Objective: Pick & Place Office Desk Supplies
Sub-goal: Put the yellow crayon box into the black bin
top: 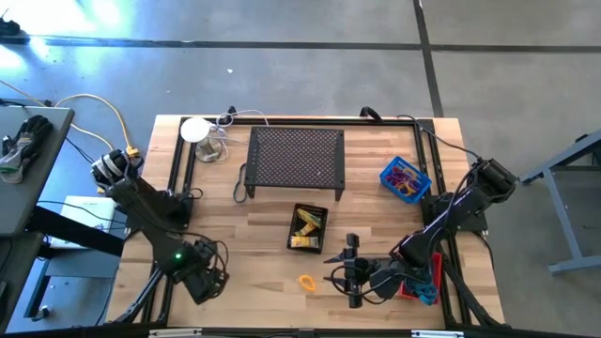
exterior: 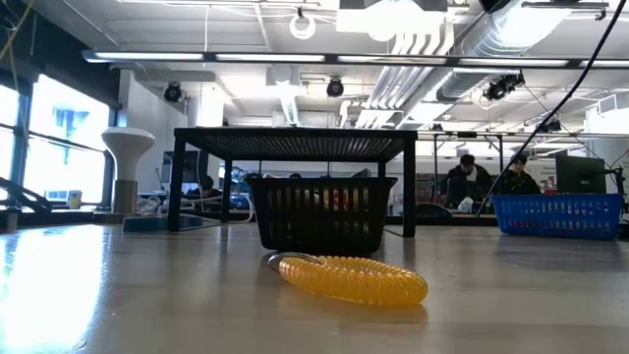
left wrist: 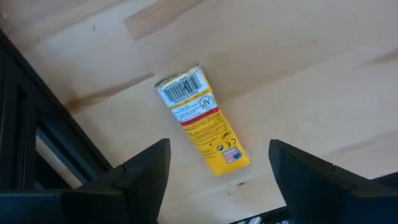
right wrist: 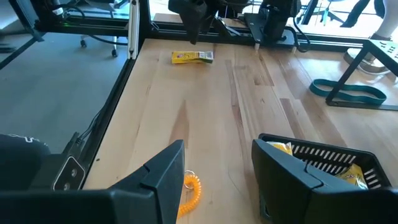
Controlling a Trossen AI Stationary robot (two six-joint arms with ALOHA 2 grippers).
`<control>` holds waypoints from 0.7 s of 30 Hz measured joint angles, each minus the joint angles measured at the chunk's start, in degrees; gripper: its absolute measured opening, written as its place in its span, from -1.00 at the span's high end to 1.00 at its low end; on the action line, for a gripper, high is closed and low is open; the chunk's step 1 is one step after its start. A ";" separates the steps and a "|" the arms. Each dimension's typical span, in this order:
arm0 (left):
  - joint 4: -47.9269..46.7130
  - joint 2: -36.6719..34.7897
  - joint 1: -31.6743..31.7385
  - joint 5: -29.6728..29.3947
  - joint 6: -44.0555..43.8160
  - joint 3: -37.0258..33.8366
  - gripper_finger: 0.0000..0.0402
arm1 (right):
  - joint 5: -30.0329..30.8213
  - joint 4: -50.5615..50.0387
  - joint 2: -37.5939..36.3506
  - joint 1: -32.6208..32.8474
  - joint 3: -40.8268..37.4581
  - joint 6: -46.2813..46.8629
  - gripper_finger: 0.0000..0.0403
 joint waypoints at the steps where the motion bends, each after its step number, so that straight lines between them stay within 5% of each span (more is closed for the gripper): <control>1: 0.14 0.00 -0.44 -0.42 0.42 0.00 -0.32 | 0.00 0.02 0.00 0.00 0.00 0.21 0.13; 11: 0.55 0.78 -3.73 -2.73 -13.02 0.00 -0.32 | -0.04 0.59 0.00 0.00 0.02 0.37 0.13; 21: 0.92 6.30 -2.16 -6.19 -6.79 -0.09 -0.32 | -0.09 0.85 0.00 0.00 0.02 0.27 0.13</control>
